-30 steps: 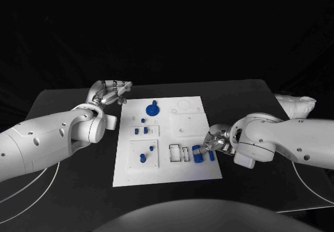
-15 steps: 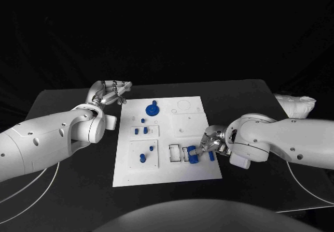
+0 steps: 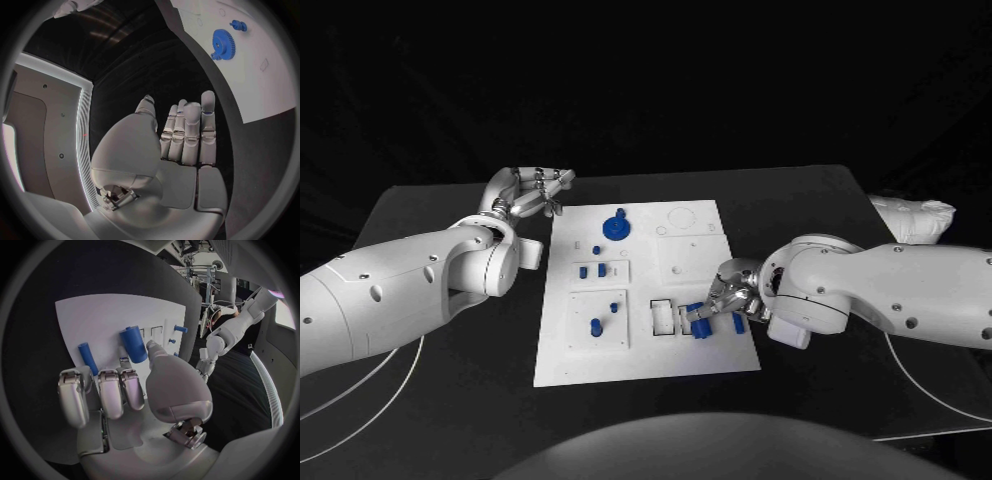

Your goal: Assemble the parts on the task board

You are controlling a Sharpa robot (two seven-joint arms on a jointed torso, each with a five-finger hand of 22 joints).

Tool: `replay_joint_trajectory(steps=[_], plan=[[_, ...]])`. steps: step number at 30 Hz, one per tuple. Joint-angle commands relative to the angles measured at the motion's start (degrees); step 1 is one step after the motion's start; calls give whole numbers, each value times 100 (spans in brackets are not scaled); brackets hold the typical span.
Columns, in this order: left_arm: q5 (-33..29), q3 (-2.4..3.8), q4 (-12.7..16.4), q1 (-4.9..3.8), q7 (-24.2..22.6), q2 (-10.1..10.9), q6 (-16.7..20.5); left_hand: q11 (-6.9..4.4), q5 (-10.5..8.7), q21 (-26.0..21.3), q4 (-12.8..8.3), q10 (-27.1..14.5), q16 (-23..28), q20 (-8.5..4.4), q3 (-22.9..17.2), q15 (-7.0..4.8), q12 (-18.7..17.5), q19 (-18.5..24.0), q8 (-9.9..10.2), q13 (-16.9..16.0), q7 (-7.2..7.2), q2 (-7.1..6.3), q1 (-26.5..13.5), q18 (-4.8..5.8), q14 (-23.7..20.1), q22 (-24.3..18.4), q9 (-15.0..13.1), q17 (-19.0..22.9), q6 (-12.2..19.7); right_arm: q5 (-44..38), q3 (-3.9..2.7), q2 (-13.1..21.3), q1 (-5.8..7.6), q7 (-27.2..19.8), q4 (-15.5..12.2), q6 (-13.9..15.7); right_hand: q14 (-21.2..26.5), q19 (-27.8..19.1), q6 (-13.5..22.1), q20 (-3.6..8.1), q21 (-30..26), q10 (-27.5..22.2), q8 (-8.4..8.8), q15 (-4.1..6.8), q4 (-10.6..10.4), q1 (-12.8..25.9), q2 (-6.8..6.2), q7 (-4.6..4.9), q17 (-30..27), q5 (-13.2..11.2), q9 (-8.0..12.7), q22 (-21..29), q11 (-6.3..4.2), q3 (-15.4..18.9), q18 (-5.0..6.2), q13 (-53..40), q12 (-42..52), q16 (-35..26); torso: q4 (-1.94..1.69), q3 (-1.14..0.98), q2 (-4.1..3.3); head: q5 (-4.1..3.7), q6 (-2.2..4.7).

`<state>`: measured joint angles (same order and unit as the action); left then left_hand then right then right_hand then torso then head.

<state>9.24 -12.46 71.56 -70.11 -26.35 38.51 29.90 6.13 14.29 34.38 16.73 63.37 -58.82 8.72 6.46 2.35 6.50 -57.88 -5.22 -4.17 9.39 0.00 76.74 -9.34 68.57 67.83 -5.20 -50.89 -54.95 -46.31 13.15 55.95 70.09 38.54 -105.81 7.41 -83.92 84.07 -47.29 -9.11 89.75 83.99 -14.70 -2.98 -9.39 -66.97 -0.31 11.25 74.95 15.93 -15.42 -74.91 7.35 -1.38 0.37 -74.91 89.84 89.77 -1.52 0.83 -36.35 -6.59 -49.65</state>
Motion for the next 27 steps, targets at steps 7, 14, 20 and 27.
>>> replay_joint_trajectory(steps=[7, 14, 20, 27], plan=[[27, 4, 19, 0, -20, 1, -87, -1, 23, -21, -3, -23, 29, 1, 40, 3, 32, -32, -15, 1, -4, 46, 20, -45, 42, -5, -9, 5, 51, 58, 38, -31, -71, 72, 38, 69, -608, 593, 244, -95, 25, 601, 289, -95, 253, -200, 48, 101, 1505, -62, 156, -1509, 104, -99, -37, -1509, 16, 23, 3, 1, 2, 4, -1], [27, 4, 22, 0, -17, 5, -86, -1, 23, -21, -3, -23, 29, 1, 40, 3, 32, -32, -15, 1, -4, 46, 20, -45, 42, -5, -9, 5, 51, 40, 38, -38, -74, 100, 47, 45, -608, 593, 92, -99, 25, 601, 115, -75, 656, -721, 256, 42, 1505, 31, 81, -1509, 62, -484, -37, -1509, 16, 23, -4, 2, 1, -11, -7], [28, 4, 23, 0, -15, 9, -83, -1, 23, -21, -3, -23, 29, 1, 40, 3, 32, -32, -15, 1, -4, 46, 20, -45, 42, -5, -9, 5, 51, -40, 38, -31, -76, 37, 45, 93, -608, 593, -298, -12, 25, 601, 1, 25, 941, -1086, 481, -104, 1505, 70, 38, -1509, -73, -915, -37, -1509, 16, 23, -2, 2, 0, -10, 1], [18, 4, 28, 0, -14, 9, -87, -1, 23, -21, -3, -23, 29, 1, 40, 3, 32, -32, -15, 1, -4, 46, 20, -45, 42, -5, -9, 5, 51, 163, 38, 34, -78, -195, 19, 389, -608, 593, -438, 25, 25, 601, 98, 56, 940, -1009, 460, -151, 1505, 11, 98, -1509, -115, -1018, -37, -1509, 16, 23, -2, 0, 0, 1, 28]])
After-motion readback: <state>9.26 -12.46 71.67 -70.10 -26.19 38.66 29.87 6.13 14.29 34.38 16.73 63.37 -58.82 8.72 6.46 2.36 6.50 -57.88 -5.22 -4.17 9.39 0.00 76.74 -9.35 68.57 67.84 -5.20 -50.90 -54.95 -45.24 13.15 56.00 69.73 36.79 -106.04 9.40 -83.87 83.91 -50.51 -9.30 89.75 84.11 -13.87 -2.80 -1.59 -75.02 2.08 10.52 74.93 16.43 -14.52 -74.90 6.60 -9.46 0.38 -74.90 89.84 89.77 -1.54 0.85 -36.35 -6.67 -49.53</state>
